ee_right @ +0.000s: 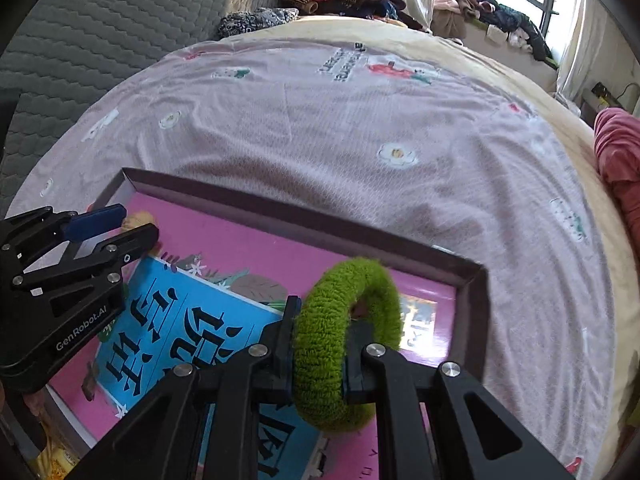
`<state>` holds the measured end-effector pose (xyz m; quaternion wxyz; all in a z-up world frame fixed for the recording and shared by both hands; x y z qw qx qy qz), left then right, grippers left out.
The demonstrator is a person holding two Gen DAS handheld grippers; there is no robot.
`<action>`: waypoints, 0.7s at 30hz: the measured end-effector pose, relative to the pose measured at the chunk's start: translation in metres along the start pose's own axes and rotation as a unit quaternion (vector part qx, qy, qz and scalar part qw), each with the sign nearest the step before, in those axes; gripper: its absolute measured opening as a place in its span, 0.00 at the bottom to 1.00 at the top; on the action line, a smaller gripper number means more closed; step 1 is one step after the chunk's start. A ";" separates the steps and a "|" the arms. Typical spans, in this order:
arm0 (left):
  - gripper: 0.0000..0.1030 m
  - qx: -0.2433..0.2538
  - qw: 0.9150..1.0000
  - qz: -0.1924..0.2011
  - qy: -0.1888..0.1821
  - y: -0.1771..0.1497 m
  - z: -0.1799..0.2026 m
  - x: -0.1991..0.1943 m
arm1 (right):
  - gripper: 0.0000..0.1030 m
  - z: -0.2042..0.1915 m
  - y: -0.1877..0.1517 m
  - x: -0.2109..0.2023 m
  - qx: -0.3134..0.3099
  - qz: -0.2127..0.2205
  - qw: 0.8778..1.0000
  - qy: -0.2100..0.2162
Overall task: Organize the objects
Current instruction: 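Release the walnut and green ring onto the pink book in the tray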
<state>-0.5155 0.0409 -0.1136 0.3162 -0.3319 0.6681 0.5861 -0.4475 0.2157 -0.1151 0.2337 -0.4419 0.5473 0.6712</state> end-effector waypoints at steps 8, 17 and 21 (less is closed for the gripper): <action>0.52 0.001 1.000 -0.007 0.005 -0.003 -0.003 0.005 | 0.19 -0.004 -0.004 0.005 -0.007 -0.009 1.000 0.000; 0.74 -0.004 1.000 0.001 0.006 -0.001 -0.010 -0.007 | 0.50 0.000 -0.004 -0.002 -0.007 -0.009 1.000 -0.004; 0.76 0.000 1.000 0.004 0.013 -0.002 -0.015 -0.017 | 0.58 0.001 -0.002 -0.016 -0.008 -0.001 1.000 -0.004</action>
Point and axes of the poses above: each gripper's, at about its wrist camera, not at the fingertips, and x roughly the way its jaws point, z to its right, y to its top, the point moved 7 cm from there along x, roughly the way its jaws point, and after that the axes turned 1 degree about z, right-handed, at the moved point
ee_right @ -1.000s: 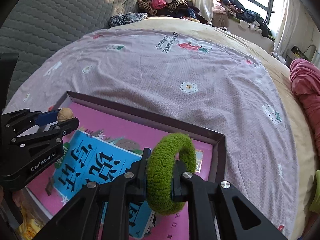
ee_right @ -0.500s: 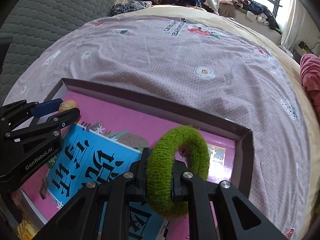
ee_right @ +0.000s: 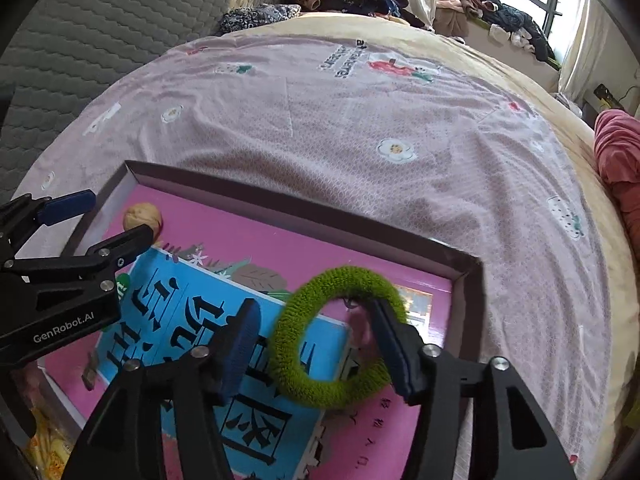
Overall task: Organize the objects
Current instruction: 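Release the walnut and green ring onto the pink book in the tray, then withdraw both tools from the tray toward the remaining objects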
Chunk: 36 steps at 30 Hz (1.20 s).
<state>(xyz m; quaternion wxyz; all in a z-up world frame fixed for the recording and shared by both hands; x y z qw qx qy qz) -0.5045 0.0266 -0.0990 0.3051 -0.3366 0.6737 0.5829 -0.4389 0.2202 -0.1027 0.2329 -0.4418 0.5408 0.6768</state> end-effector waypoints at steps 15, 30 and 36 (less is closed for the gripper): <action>0.99 -0.015 1.000 0.022 -0.004 -0.015 -0.019 -0.080 | 0.77 -0.014 -0.007 -0.094 0.006 0.035 0.999 -0.005; 0.99 -0.024 0.997 0.071 0.009 -0.051 -0.058 -0.205 | 0.85 -0.070 -0.026 -0.241 -0.011 0.146 0.989 0.003; 0.99 -0.024 0.996 0.080 0.018 -0.070 -0.070 -0.240 | 0.85 -0.099 -0.046 -0.278 -0.041 0.172 0.984 -0.011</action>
Point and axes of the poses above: each gripper's, at about its wrist camera, not at the fingertips, and x roughly the way its jaws point, z to its right, y to its top, the point moved 7 cm from there along x, roughly the way its jaws point, and after that the axes turned 1 degree about z, right-handed, at the moved point
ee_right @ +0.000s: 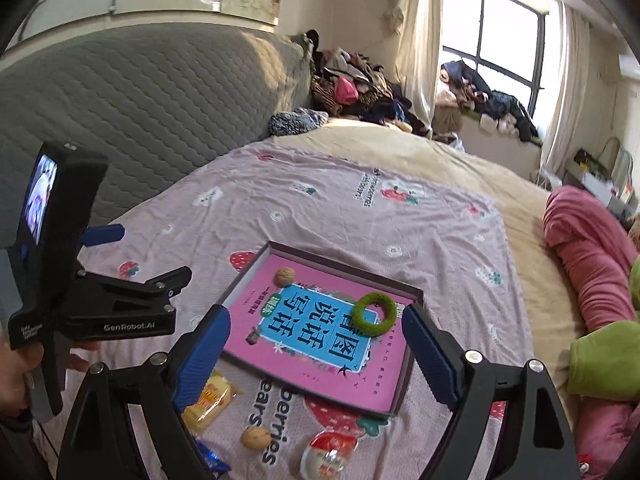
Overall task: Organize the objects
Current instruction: 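Withdraw both tools from the tray toward the remaining objects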
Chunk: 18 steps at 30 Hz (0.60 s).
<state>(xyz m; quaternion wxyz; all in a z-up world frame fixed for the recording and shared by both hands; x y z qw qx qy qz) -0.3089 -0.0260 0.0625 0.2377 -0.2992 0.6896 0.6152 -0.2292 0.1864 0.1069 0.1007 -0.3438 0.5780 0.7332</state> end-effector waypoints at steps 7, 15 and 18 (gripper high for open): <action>0.99 -0.003 1.000 0.010 -0.003 -0.016 -0.009 -0.036 | 0.85 -0.022 -0.012 -0.034 -0.004 0.015 1.000 0.002; 0.99 0.000 1.000 0.015 -0.013 -0.042 -0.005 -0.066 | 0.85 -0.028 -0.036 -0.060 -0.007 0.016 1.000 -0.004; 0.99 0.005 1.000 0.016 -0.016 -0.055 0.001 -0.075 | 0.85 -0.024 -0.048 -0.068 -0.001 0.013 1.000 -0.007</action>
Point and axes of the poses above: each gripper's, at about its wrist camera, not at the fingertips, and x roughly the way its jaws point, z to its right, y to its top, the point moved 7 cm from there along x, roughly the way its jaws point, and after that the axes turned 1 degree about z, right-handed, at the moved point
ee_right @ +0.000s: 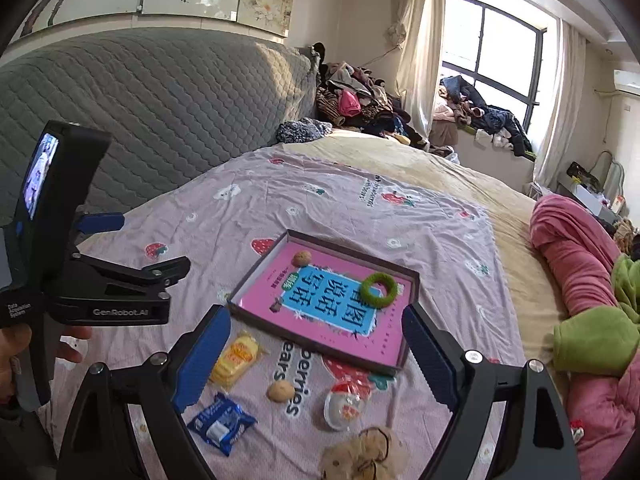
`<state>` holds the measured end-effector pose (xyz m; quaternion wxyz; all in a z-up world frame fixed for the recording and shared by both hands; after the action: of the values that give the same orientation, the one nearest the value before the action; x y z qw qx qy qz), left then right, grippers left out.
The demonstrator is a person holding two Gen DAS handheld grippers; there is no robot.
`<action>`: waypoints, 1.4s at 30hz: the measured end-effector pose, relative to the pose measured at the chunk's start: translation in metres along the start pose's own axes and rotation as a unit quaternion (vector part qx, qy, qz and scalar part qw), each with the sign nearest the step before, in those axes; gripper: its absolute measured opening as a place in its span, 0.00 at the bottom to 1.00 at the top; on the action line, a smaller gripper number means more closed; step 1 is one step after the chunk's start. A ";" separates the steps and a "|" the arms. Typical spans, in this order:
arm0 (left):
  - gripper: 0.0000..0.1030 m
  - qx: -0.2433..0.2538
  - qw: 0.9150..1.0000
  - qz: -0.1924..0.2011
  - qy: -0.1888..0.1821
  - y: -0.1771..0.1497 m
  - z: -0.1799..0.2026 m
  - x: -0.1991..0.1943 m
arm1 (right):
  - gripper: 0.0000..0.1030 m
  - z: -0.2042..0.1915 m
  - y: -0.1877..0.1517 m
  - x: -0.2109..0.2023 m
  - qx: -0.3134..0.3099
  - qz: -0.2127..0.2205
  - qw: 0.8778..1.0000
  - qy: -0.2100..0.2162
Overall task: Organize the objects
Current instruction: 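Withdraw both tools from the tray toward the remaining objects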
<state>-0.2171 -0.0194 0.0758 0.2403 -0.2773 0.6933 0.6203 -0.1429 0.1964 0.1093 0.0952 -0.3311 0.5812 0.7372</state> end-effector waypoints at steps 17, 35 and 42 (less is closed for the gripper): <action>0.99 0.009 0.999 -0.007 -0.030 -0.062 0.052 -0.035 | 0.85 0.017 -0.084 -0.029 0.027 -0.037 0.999 -0.014; 0.99 0.004 0.998 -0.024 -0.051 -0.104 0.072 -0.043 | 0.88 0.027 -0.119 -0.044 0.064 -0.039 0.997 -0.009; 0.99 0.003 0.998 -0.032 -0.057 -0.117 0.074 -0.039 | 0.88 0.029 -0.133 -0.040 0.073 -0.045 0.996 -0.010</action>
<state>-0.1095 0.0480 0.0088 0.2998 -0.2633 0.6708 0.6252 -0.0539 0.2736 0.0306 0.1580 -0.3415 0.6169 0.6913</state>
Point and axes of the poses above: each gripper's, at about its wrist camera, not at the fingertips, and x roughly the way its jaws point, z to its right, y to its top, the point moved 7 cm from there along x, roughly the way its jaws point, and after that the axes turned 1 degree about z, right-handed, at the moved point
